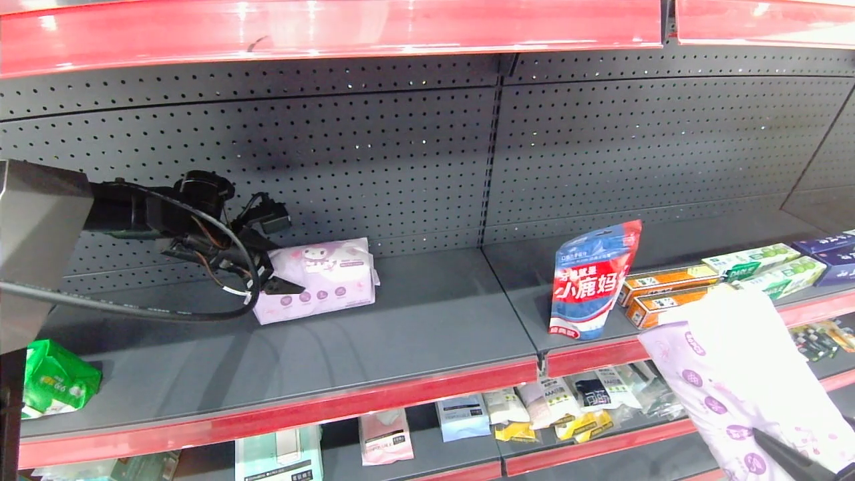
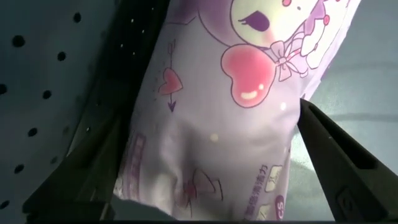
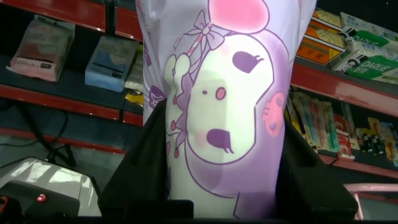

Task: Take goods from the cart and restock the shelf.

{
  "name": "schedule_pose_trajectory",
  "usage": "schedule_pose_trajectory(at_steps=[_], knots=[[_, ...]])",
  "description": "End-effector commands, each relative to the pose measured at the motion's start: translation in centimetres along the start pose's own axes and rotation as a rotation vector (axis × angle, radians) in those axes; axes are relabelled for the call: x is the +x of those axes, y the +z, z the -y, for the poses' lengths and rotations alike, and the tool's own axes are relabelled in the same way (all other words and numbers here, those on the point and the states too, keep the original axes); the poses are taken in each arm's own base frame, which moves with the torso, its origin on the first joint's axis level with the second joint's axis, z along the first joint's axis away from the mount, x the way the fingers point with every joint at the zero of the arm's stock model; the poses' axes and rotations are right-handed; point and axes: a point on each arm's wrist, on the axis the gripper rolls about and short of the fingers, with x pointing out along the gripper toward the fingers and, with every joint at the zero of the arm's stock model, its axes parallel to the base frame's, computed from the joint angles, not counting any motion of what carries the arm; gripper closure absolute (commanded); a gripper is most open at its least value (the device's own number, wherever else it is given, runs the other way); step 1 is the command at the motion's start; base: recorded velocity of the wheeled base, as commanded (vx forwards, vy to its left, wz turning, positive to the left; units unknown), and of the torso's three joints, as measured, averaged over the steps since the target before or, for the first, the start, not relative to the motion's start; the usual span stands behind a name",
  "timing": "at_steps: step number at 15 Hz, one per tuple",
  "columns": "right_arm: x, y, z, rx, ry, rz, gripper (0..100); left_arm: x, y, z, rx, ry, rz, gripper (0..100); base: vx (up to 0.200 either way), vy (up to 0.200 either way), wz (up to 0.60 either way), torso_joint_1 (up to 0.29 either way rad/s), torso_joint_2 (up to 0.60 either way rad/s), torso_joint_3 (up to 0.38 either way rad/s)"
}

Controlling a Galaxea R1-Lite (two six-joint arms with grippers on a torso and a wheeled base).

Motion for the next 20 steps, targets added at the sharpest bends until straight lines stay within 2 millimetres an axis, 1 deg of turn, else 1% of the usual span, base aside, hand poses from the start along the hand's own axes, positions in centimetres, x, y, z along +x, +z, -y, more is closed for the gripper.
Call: schedule_pose_trajectory(at_steps=[1, 2, 3, 7, 10, 13, 15, 16, 18, 20], knots=[[0.0, -0.1, 0.0, 0.001, 0.002, -0.003, 100, 0.2, 0.0, 0.0, 0.001, -0.003, 0.0, 0, 0.0, 0.0, 0.0, 0.0, 0.0, 0.0], [0.0, -0.1, 0.0, 0.001, 0.002, -0.003, 100, 0.3, 0.1, 0.0, 0.004, -0.009, 0.014, 0, 0.0, 0.0, 0.0, 0.0, 0.0, 0.0], [0.0, -0.1, 0.0, 0.001, 0.002, -0.003, 100, 0.2, 0.1, 0.0, 0.006, -0.008, 0.019, 100, 0.0, 0.0, 0.0, 0.0, 0.0, 0.0], [0.0, 0.0, 0.0, 0.0, 0.0, 0.0, 100, 0.3, 0.1, 0.2, 0.005, -0.025, 0.02, 100, 0.0, 0.0, 0.0, 0.0, 0.0, 0.0], [0.0, 0.0, 0.0, 0.0, 0.0, 0.001, 100, -0.3, -0.1, 1.0, 0.058, -0.109, 0.041, 100, 0.0, 0.0, 0.0, 0.0, 0.0, 0.0], [0.0, 0.0, 0.0, 0.0, 0.0, 0.001, 100, -1.6, 0.4, 1.6, 0.067, -0.126, 0.055, 100, 0.0, 0.0, 0.0, 0.0, 0.0, 0.0], [0.0, 0.1, 0.0, 0.0, -0.001, 0.002, 100, -2.2, 0.1, 1.9, 0.067, -0.135, 0.06, 100, 0.0, 0.0, 0.0, 0.0, 0.0, 0.0], [0.0, 0.1, 0.1, -0.001, -0.002, 0.004, 100, -2.4, -0.1, 2.3, 0.075, -0.143, 0.056, 100, 0.0, 0.0, 0.0, 0.0, 0.0, 0.0], [0.1, 0.2, 0.1, -0.001, -0.002, 0.005, 100, -3.7, -1.2, 3.2, 0.079, -0.155, 0.048, 100, 0.0, 0.0, 0.0, 0.0, 0.0, 0.0], [0.1, 0.2, 0.1, -0.001, -0.002, 0.005, 100, -4.7, -1.9, 3.6, 0.068, -0.144, 0.046, 100, 0.0, 0.0, 0.0, 0.0, 0.0, 0.0]])
